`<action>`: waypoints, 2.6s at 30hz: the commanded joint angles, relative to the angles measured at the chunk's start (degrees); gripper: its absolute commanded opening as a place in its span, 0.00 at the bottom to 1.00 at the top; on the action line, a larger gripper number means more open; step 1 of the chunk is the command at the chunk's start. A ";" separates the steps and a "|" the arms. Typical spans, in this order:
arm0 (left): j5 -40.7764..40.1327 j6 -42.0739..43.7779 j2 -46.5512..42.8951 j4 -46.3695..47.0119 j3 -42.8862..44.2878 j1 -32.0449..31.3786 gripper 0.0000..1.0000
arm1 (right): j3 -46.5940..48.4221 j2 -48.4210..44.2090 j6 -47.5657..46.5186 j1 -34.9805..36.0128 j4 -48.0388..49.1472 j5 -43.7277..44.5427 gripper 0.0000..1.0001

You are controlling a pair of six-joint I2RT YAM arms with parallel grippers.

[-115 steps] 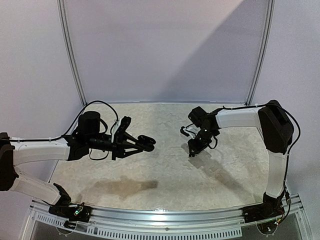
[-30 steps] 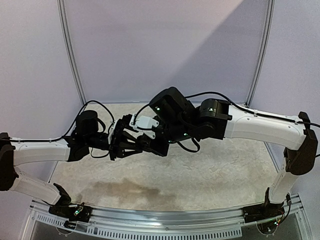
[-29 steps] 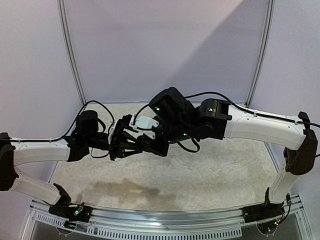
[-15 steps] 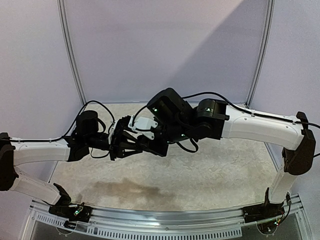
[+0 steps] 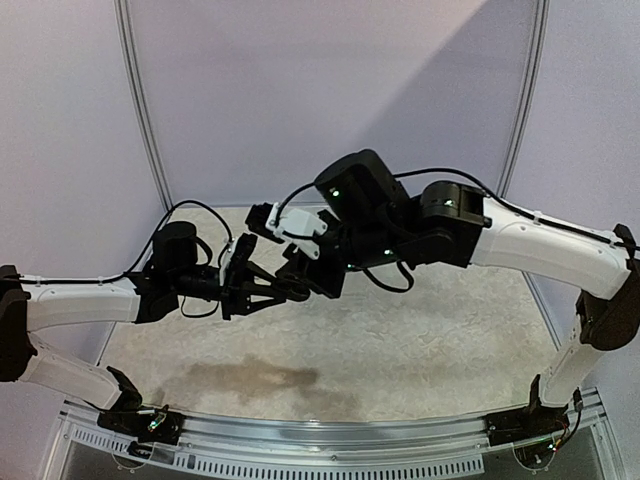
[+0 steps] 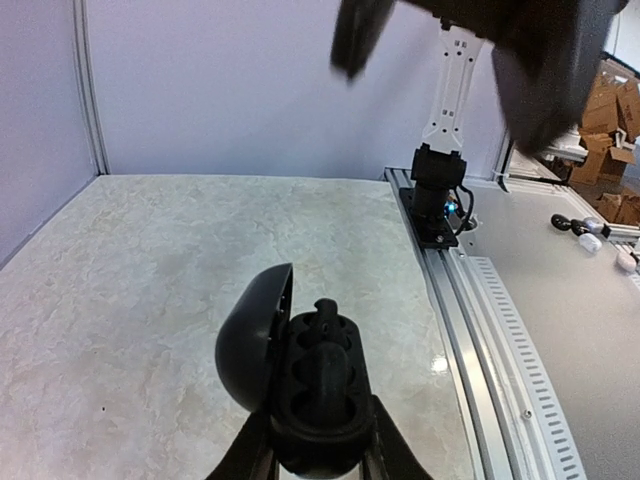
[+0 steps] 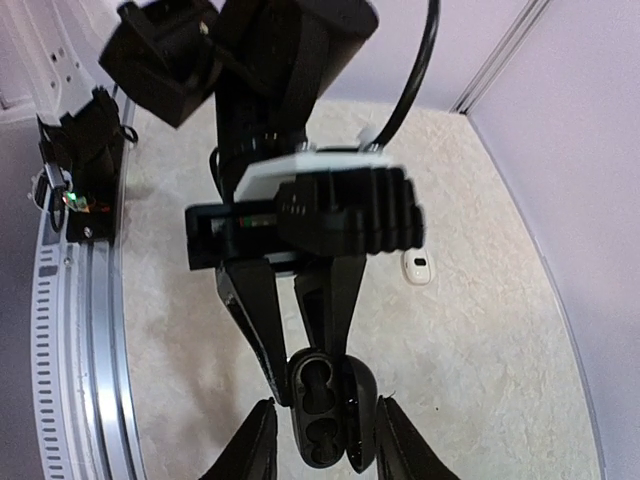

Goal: Insert the wireless bluetooth earbuds into the charging case

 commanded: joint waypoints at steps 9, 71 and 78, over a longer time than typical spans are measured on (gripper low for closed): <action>-1.19 3.58 -0.78 -2.05 0.76 -1.15 0.00 | -3.32 -0.91 20.20 -5.61 5.76 18.57 0.36; -18.60 -27.18 50.37 -61.61 53.13 12.95 0.99 | -39.39 -18.61 54.63 -39.15 -3.31 4.31 0.99; -22.54 -18.96 36.78 -70.66 53.44 13.10 0.99 | -39.85 -20.02 49.92 -52.92 6.69 -7.98 0.99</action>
